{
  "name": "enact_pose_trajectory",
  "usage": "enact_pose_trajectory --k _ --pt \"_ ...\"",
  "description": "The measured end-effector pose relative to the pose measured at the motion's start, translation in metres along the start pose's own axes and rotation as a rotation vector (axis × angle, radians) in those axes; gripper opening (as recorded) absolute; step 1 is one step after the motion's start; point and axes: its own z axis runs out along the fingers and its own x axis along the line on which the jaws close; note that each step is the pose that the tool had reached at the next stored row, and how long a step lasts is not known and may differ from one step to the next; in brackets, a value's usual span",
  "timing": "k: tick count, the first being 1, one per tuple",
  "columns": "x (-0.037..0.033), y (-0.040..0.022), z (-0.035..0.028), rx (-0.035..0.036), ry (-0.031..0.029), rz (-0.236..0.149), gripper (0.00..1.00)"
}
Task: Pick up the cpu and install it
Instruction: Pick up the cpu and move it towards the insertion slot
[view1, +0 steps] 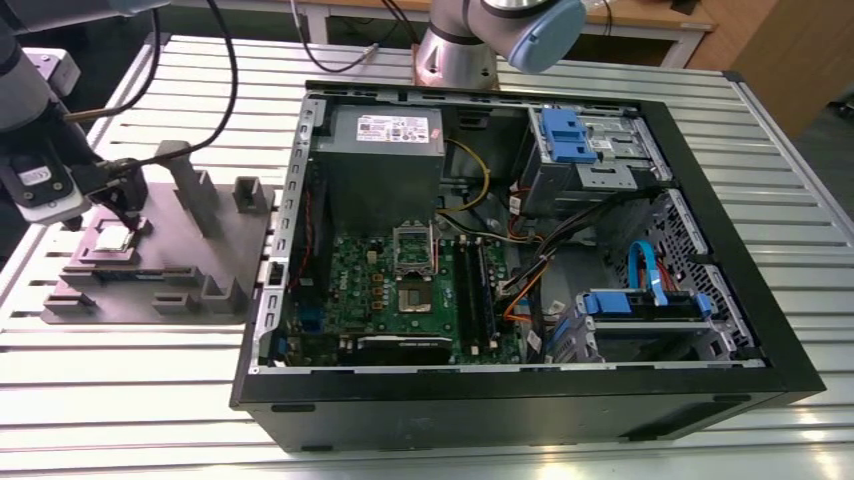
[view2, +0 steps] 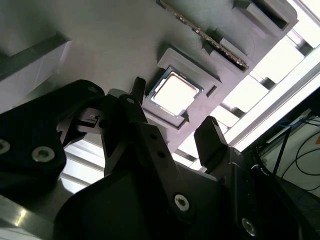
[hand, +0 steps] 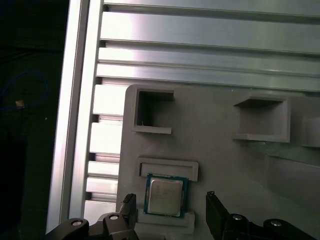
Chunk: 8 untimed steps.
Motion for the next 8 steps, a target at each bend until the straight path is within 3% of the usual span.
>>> enact_pose_trajectory --k 8 --pt "0.0000 -0.0032 0.0088 0.0009 0.0001 0.000 0.66"
